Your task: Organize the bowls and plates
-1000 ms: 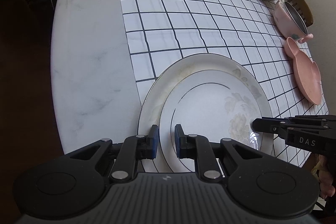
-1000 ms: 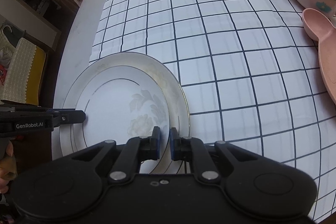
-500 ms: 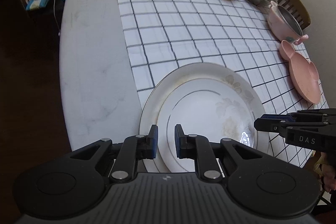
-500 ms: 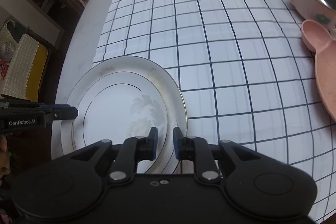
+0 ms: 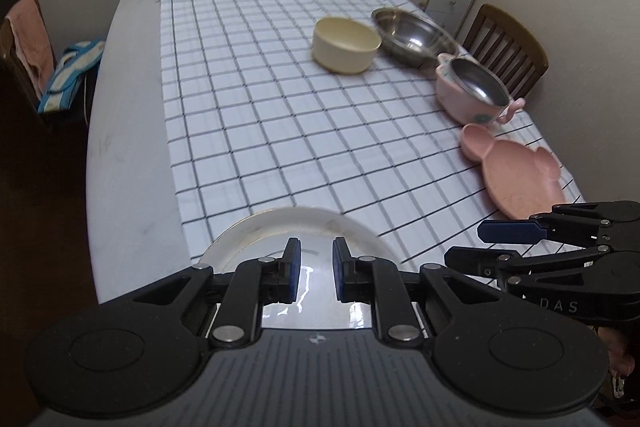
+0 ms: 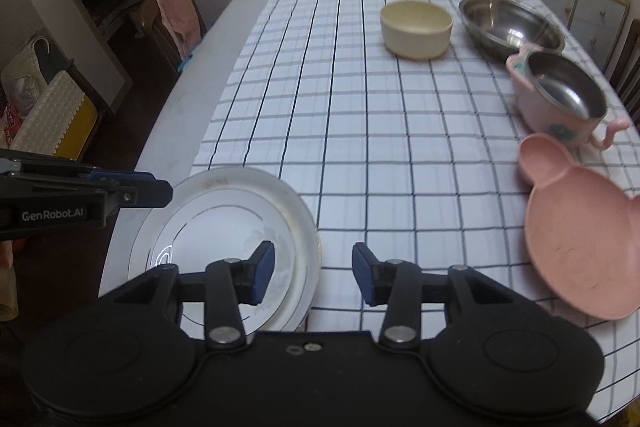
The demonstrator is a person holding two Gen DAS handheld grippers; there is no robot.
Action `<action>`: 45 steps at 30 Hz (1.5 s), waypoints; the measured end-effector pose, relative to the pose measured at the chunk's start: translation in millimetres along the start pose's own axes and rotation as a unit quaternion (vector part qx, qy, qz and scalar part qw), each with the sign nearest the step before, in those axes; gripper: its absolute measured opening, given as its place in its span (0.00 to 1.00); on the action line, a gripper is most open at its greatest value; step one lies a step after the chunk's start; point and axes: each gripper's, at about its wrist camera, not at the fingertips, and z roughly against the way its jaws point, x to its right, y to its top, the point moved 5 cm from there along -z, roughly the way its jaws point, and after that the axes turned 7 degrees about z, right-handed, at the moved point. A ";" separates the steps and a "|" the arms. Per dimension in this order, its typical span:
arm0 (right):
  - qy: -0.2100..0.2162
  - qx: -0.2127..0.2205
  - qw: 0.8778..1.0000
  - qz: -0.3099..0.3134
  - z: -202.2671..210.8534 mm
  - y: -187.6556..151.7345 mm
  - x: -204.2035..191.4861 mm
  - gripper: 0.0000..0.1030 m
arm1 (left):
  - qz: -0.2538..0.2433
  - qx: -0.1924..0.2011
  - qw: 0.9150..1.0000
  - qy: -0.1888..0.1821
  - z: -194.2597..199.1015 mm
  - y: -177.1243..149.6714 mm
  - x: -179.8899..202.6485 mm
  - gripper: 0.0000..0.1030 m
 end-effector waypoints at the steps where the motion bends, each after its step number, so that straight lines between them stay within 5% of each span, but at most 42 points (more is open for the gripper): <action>1: -0.002 0.007 1.000 0.004 6.1 0.4 2.8 0.46 | 0.000 0.005 1.000 -0.001 2.1 0.8 5.7 0.15; 7: -0.012 0.041 0.999 0.014 37.6 -0.6 23.0 0.55 | -0.016 0.029 0.999 -0.007 12.3 3.7 45.7 0.17; 14: -0.031 0.081 0.996 0.027 75.0 -3.7 54.9 0.64 | -0.021 0.059 0.998 -0.013 15.9 6.5 93.1 0.54; 22: -0.054 0.106 0.993 0.015 100.4 -11.9 105.4 0.81 | -0.041 0.079 0.996 -0.022 2.8 12.6 151.0 0.70; 32: -0.093 0.112 0.989 -0.008 107.3 -28.1 179.9 0.96 | -0.053 0.071 0.996 -0.029 -46.4 21.4 213.4 0.72; 45: -0.133 0.078 0.987 -0.042 75.7 -44.7 265.0 0.95 | -0.061 0.025 0.998 -0.003 -134.0 31.5 244.1 0.72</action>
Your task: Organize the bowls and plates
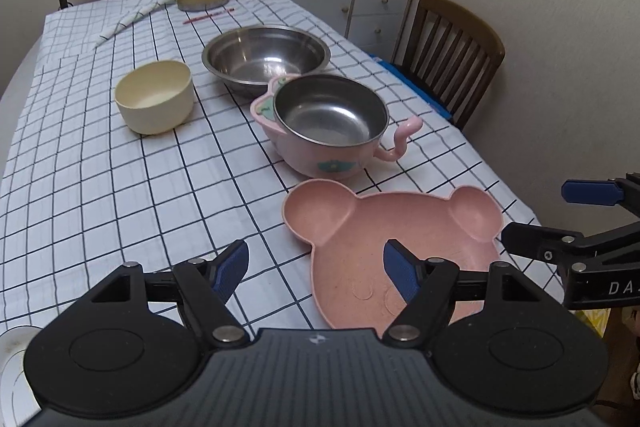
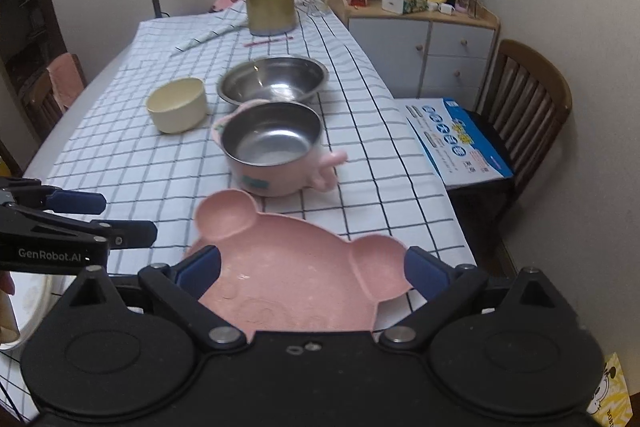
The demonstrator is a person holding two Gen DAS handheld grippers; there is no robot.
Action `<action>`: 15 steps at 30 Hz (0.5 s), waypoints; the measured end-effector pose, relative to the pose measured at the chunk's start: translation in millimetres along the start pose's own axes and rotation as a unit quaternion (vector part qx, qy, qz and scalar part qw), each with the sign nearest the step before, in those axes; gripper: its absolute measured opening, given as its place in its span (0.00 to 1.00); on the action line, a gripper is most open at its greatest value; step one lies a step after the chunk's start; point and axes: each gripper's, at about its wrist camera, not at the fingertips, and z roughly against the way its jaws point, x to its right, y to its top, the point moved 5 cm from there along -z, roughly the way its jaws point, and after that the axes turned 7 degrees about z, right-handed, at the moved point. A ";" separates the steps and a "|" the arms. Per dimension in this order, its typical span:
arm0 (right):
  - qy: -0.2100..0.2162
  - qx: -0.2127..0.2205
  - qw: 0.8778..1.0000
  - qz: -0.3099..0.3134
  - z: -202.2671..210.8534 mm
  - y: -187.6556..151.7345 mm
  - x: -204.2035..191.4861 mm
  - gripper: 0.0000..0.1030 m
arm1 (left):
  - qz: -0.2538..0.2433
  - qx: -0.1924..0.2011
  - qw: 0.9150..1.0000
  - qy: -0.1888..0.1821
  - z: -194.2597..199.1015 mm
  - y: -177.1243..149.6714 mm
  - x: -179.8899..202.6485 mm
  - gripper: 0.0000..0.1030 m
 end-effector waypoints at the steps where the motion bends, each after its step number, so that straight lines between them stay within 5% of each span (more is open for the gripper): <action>1: -0.002 -0.005 1.000 -0.001 -5.0 -2.2 3.7 0.95 | 0.000 -0.006 1.000 0.003 -6.7 -0.4 0.7 0.72; 8: -0.008 -0.054 0.998 -0.021 -44.4 -21.7 27.4 0.90 | -0.011 -0.053 0.998 0.010 -52.6 -7.5 5.5 0.72; 15: -0.004 -0.108 0.993 -0.048 -72.3 -46.1 37.4 0.74 | -0.012 -0.090 0.996 0.012 -81.2 -16.7 10.5 0.71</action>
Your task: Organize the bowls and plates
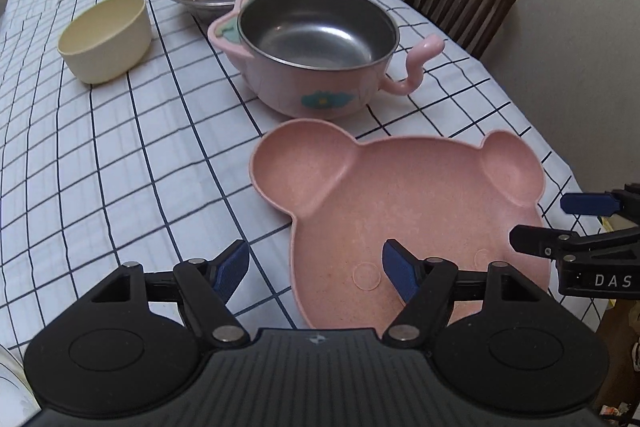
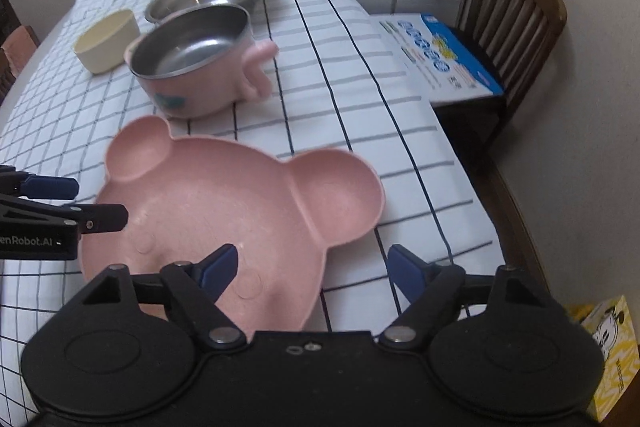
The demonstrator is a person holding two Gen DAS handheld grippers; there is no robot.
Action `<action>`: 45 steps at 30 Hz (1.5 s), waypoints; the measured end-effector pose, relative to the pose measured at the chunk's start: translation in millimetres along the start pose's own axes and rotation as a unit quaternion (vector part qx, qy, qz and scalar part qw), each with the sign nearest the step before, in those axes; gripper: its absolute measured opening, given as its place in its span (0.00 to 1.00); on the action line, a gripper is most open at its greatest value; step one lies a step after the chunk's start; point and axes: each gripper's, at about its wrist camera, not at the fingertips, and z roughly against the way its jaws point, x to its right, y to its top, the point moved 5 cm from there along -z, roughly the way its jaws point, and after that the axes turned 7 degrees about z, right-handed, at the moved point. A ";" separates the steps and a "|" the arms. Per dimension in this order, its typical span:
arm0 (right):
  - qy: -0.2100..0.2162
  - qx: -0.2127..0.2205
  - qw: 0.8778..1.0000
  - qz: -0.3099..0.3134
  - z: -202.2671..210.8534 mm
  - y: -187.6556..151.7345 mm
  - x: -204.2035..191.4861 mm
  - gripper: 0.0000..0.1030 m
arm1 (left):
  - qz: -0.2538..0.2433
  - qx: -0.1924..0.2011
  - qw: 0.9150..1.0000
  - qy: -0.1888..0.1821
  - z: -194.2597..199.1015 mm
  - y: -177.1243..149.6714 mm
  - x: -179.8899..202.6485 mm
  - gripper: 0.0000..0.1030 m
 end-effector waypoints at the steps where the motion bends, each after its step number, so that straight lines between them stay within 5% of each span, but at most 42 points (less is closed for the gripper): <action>1: 0.005 -0.008 1.000 -0.003 -3.1 -2.3 1.2 0.71 | 0.001 -0.002 1.000 0.001 -2.4 -0.3 0.2 0.71; 13: 0.019 -0.038 0.999 -0.018 -13.6 -9.0 1.4 0.27 | 0.010 -0.027 1.000 0.011 -14.5 -2.8 -1.0 0.25; 16: 0.025 -0.036 0.999 -0.025 -13.3 -7.2 0.7 0.17 | 0.009 -0.022 1.000 0.015 -13.6 -3.9 -0.8 0.23; 27: 0.011 -0.017 0.999 -0.025 -0.9 -6.0 -3.1 0.13 | 0.036 -0.019 0.999 0.006 0.7 -6.7 -11.3 0.16; 45: 0.039 0.033 0.999 -0.011 62.5 7.4 -37.4 0.12 | 0.051 0.033 0.998 -0.005 80.2 -16.9 -44.2 0.16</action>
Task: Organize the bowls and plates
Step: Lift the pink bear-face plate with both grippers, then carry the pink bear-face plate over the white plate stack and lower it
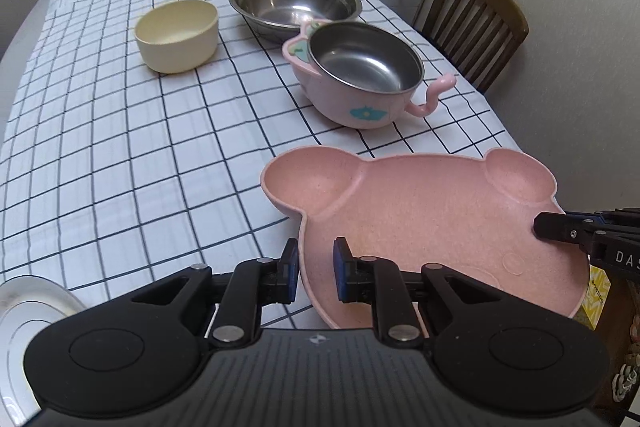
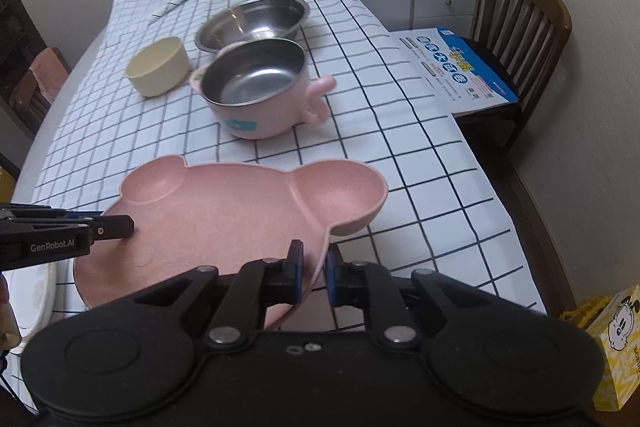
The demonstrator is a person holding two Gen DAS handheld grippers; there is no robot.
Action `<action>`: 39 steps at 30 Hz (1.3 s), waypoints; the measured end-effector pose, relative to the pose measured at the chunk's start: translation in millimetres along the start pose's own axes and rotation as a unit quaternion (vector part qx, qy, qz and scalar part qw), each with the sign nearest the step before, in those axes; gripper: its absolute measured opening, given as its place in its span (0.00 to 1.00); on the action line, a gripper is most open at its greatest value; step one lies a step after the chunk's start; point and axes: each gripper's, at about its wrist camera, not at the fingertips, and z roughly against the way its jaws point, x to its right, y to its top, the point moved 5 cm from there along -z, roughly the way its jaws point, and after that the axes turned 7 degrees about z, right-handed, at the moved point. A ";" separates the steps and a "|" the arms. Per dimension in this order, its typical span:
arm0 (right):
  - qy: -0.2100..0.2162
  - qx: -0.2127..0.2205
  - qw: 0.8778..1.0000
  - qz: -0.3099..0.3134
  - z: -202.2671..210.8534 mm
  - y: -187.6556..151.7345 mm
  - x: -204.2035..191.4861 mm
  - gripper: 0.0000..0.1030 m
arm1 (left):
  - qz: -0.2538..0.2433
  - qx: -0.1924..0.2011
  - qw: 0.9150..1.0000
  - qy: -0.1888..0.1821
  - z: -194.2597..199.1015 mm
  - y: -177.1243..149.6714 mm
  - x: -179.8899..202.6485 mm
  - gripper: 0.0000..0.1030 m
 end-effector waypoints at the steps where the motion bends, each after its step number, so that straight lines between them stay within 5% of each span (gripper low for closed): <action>1: 0.002 0.003 1.000 0.001 3.6 0.8 -3.4 0.12 | 0.002 0.003 1.000 0.000 5.0 0.0 -3.1 0.16; 23: 0.061 0.040 0.995 0.061 39.2 25.1 -130.2 0.12 | 0.059 0.067 0.995 0.033 115.9 -13.8 -118.9 0.16; 39: 0.097 0.033 0.987 0.125 24.2 30.7 -233.6 0.12 | 0.090 0.068 0.991 0.068 146.1 -35.1 -218.2 0.16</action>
